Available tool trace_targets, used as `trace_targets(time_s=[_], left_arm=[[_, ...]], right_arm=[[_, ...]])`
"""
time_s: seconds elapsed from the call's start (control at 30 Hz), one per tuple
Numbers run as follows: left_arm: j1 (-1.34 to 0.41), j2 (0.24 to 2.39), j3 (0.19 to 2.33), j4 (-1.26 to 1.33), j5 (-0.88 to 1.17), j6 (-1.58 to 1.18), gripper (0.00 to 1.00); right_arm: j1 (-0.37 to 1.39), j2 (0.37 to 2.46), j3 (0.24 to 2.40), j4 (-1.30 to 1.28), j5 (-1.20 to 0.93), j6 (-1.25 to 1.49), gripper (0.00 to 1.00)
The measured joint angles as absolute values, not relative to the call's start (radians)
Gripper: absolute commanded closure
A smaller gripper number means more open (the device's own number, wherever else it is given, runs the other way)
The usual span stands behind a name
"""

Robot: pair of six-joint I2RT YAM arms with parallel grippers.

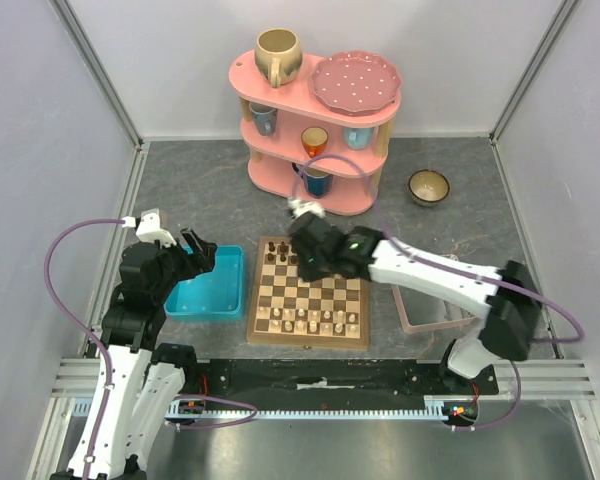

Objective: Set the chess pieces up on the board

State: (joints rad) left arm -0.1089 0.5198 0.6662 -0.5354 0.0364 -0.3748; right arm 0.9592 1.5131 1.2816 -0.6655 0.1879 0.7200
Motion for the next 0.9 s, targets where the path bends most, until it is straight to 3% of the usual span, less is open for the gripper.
trace_targets(time_s=[0.17, 0.37, 0.73, 0.9], left_arm=[[-0.109, 0.521, 0.666, -0.535, 0.036, -0.374, 0.17], [-0.109, 0.521, 0.666, -0.535, 0.036, -0.375, 0.17], [-0.109, 0.522, 0.666, -0.535, 0.036, -0.375, 0.17], [-0.109, 0.522, 0.666, -0.535, 0.036, -0.375, 0.17]], right_arm=[[1.165, 1.713, 1.422, -0.651, 0.173, 0.738, 0.96], [1.266, 1.830, 1.496, -0.648, 0.155, 0.758, 0.96], [1.275, 1.852, 1.506, -0.659, 0.194, 0.794, 0.95], [1.187, 1.813, 1.461, -0.674, 0.207, 0.815, 0.95]])
